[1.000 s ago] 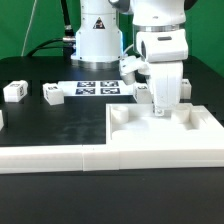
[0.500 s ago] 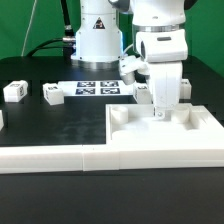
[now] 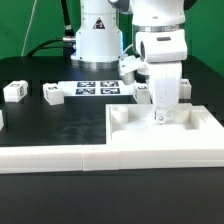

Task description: Assemble one leg

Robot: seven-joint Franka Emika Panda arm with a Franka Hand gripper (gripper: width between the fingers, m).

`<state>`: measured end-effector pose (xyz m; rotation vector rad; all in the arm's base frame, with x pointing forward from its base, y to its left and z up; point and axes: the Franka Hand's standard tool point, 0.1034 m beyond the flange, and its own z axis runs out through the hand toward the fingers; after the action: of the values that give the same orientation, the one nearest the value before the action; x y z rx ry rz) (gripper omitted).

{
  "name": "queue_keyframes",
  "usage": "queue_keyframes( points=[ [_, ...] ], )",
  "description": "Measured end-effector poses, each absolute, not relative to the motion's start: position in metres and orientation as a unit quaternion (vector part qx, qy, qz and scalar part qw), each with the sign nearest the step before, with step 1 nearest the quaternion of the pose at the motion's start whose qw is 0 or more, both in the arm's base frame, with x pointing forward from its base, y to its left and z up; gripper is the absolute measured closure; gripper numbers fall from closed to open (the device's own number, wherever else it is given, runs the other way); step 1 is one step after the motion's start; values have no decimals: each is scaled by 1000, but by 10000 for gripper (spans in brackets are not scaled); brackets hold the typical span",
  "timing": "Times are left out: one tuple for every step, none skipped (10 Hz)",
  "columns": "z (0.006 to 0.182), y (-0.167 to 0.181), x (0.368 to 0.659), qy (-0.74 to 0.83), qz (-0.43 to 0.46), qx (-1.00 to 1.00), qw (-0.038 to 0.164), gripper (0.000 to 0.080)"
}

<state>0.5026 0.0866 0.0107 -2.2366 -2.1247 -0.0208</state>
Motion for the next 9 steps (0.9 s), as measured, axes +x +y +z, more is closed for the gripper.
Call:
queue_keyframes(
  points=[
    [11,86,503,-688,-7,-725,28,152],
    [11,86,503,-688,-7,-725,28,150],
    [11,86,502,-688,-6,-725,28,151],
    [17,90,495,-673,-5,-739,27,151],
    [31,95,483,-665,-4,-747,23,151],
    [42,99,472,-657,-2,-754,18,151],
    [52,103,464,-641,2,-767,15,151],
    [60,108,459,-629,0,-778,11,151],
    [63,111,458,-616,-4,-787,9,151]
  ],
)
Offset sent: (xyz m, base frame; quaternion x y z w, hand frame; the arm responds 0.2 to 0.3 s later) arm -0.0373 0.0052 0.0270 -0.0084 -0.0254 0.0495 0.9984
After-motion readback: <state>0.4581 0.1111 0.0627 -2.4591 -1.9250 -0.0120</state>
